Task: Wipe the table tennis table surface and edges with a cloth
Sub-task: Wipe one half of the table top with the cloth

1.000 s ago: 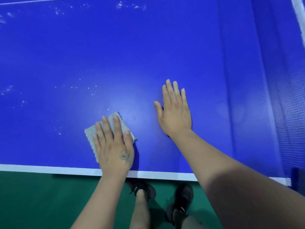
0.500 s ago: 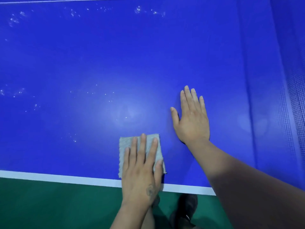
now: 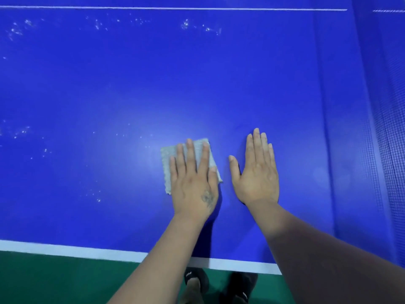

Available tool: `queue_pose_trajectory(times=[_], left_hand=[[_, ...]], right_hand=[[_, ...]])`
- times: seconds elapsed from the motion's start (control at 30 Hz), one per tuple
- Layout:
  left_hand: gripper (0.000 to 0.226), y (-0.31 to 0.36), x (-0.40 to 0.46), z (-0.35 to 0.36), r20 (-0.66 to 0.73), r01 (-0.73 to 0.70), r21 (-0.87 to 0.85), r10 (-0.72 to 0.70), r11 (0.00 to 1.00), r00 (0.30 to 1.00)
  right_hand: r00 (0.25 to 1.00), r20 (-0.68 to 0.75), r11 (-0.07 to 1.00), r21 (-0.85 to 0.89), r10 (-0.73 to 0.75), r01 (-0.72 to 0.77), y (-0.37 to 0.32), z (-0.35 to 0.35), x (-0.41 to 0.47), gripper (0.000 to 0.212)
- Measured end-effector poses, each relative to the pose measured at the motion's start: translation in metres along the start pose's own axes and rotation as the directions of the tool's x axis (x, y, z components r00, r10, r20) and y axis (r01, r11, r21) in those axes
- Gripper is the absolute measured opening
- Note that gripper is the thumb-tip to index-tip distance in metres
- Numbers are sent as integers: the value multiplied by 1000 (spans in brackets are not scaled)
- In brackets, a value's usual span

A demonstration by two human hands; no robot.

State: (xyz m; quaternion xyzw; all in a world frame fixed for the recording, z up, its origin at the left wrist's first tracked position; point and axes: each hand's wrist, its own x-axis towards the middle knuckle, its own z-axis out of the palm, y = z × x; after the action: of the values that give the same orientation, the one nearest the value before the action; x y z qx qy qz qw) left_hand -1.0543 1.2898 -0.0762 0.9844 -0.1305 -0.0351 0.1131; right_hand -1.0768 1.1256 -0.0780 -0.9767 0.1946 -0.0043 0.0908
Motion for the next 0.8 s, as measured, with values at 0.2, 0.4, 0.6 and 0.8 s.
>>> queue_pose_trajectory(times=[0.2, 0.4, 0.6, 0.8], left_hand=[[63, -19, -45, -11, 101, -193, 25, 190, 981, 977], [65, -62, 3, -19, 61, -3, 44, 1, 999, 998], [64, -26, 105, -9, 1, 21, -39, -21, 999, 1000], [63, 20, 91, 4, 29, -240, -30, 241, 970, 970]], right_hand=[[1000, 17, 1000, 8, 12, -12, 0, -1, -1, 74], [999, -30, 995, 97, 12, -9, 0, 2, -1, 72], [997, -77, 982, 186, -13, 27, 2, 4, 1, 71], [997, -72, 977, 210, -15, 29, 3, 4, 2, 68]])
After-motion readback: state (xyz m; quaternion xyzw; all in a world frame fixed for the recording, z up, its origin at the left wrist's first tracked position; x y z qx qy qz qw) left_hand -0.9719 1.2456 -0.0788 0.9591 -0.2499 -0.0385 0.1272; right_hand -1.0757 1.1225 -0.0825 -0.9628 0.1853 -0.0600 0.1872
